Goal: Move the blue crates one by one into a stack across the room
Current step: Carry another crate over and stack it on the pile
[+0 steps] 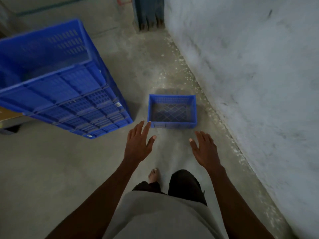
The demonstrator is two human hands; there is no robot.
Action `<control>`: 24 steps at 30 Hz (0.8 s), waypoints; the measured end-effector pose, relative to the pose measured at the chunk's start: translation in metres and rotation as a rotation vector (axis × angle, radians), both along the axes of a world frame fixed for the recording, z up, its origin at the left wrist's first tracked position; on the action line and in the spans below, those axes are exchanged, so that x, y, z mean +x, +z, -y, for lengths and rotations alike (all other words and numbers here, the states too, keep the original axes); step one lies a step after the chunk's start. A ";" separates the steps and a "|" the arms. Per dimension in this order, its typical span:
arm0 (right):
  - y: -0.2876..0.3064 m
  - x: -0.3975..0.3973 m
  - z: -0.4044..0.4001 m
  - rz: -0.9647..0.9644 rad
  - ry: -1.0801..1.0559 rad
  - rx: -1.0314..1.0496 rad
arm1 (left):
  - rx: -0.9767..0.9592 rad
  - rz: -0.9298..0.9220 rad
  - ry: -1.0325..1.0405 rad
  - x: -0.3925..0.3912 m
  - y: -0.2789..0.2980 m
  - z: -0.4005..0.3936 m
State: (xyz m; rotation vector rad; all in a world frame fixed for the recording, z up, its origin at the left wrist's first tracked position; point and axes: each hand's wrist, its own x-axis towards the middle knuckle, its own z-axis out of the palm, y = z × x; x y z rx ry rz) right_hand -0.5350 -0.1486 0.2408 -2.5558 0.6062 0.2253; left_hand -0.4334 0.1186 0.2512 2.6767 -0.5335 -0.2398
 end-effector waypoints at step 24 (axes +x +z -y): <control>-0.451 0.375 0.230 -0.485 0.068 0.000 | 0.259 -0.486 0.148 0.375 -0.468 0.123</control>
